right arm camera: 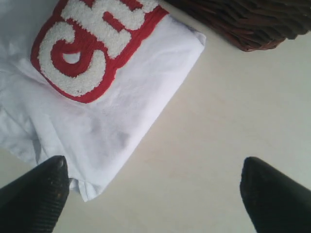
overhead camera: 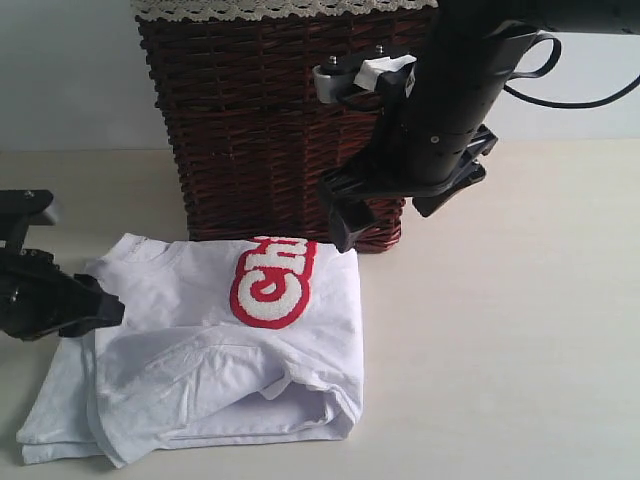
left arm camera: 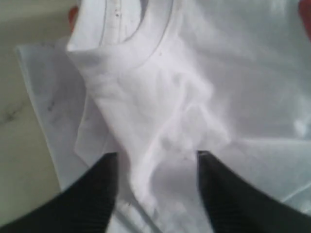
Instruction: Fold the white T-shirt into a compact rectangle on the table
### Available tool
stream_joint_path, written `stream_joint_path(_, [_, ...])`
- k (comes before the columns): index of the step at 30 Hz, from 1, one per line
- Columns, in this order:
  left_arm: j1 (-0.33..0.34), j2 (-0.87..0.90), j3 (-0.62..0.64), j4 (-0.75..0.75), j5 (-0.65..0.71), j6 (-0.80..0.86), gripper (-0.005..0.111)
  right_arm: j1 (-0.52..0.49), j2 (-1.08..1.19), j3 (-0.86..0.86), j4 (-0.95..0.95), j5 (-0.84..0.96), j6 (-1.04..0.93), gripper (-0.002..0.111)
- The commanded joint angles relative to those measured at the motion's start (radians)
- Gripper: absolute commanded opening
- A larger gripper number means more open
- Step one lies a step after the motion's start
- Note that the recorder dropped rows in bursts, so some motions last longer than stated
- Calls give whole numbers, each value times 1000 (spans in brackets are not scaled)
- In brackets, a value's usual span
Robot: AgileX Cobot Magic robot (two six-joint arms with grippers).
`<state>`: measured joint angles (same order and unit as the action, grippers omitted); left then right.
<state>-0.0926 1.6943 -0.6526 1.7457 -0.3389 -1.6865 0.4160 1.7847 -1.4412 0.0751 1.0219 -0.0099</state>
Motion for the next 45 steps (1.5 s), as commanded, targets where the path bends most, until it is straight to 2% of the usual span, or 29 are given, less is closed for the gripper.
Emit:
stream_joint_path(1, [3, 9, 15, -1, 125, -137, 78, -6, -10, 8, 2, 0, -8, 91])
stream_joint_path(2, [3, -1, 15, -1, 125, -153, 76, -6, -10, 8, 2, 0, -12, 91])
stream_joint_path(4, [3, -31, 13, -1, 110, -153, 64, -6, -10, 8, 2, 0, -14, 91])
stream_joint_path(8, [3, -88, -26, -1, -57, -127, 30, -6, -3, 24, 102, -13, -102, 87])
stream_joint_path(10, [1, -94, -53, -1, -164, -104, 14, -6, 0, 65, 202, -56, -193, 81])
stream_joint_path(12, [-3, -90, -72, -1, -239, -74, 0, -6, 16, 103, 300, -112, -272, 67])
stream_joint_path(17, [-40, -11, -80, -1, -253, -63, 0, 3, 87, 144, 561, -251, -428, 29])
stream_joint_path(20, [-48, 57, -80, -1, -275, -67, 0, 13, 167, 144, 755, -270, -584, 12])
stream_joint_path(23, [-48, 109, -80, -1, -277, -65, 0, 30, 258, 144, 753, -287, -589, 1])
stream_joint_path(25, [-48, 131, -80, -1, -277, -63, 0, 30, 311, 144, 656, -316, -493, 0])
stream_joint_path(28, [-48, 136, -80, -1, -287, -61, 3, 30, 332, 144, 275, -322, -182, 0])
stream_joint_path(30, [-48, 144, -80, -1, -328, -61, 18, 30, 332, 144, 58, -285, -2, 0])
stream_joint_path(31, [-48, 149, -80, -1, -340, -61, 27, 30, 332, 144, 12, -272, 32, 0])
stream_joint_path(33, [-48, 165, -80, -1, -364, -79, 36, 30, 332, 144, -5, -259, 46, 0])
stream_joint_path(41, [-120, 190, -83, -1, -358, -78, 37, -22, 329, 244, -119, -127, 192, 0])
stream_joint_path(45, [-130, 190, -83, -1, -324, -78, 37, -44, 286, 351, -139, -176, 194, 0])
